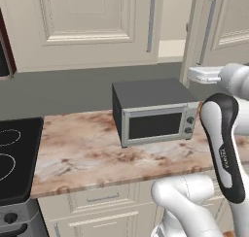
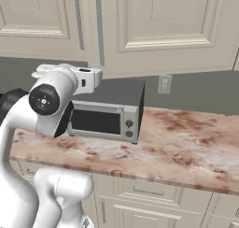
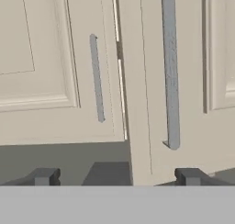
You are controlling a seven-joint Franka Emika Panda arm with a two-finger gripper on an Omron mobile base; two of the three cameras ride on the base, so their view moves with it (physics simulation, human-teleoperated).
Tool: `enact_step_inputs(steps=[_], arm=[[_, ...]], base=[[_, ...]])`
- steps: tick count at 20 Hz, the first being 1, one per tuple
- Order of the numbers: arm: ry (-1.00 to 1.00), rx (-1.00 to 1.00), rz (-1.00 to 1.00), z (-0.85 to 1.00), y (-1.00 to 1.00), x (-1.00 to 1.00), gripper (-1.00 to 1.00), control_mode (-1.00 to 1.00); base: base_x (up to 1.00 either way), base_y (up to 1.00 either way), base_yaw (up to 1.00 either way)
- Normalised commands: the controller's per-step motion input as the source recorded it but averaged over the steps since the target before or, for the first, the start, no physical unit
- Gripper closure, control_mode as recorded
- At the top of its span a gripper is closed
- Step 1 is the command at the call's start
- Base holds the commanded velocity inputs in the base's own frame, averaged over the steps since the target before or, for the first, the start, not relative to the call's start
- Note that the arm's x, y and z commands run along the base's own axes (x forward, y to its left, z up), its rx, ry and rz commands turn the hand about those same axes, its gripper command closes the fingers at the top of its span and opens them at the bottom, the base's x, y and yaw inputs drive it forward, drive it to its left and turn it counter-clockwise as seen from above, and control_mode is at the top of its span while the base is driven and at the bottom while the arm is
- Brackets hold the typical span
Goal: Move the bowls from the cabinet to the plates on the dining table.
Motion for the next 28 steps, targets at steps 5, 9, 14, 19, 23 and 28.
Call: enact_step_inputs(steps=[5,9,14,19,23,28], arm=[[0.04,-0.07,0.0,0.0,0.22,0.0,-1.0,-1.0],[0.01,-0.16,0.0,0.0,0.33,0.04,-1.0,-1.0],[0.01,-0.25,0.0,-0.06,0.41,0.07,-1.0,-1.0],[0.01,-0.32,0.0,-0.06,0.4,0.25,-1.0,-1.0],[0.06,-0.31,-0.06,-0.13,0.26,0.41,-1.0,-1.0],[0.11,-0.25,-0.14,-0.21,0.13,0.48,-1.0,-1.0]], base=[[0.0,0.0,0.0],[0.0,0.0,0.0],[0.0,0.0,0.0],[0.0,0.0,0.0],[0.0,0.0,0.0],[0.0,0.0,0.0]])
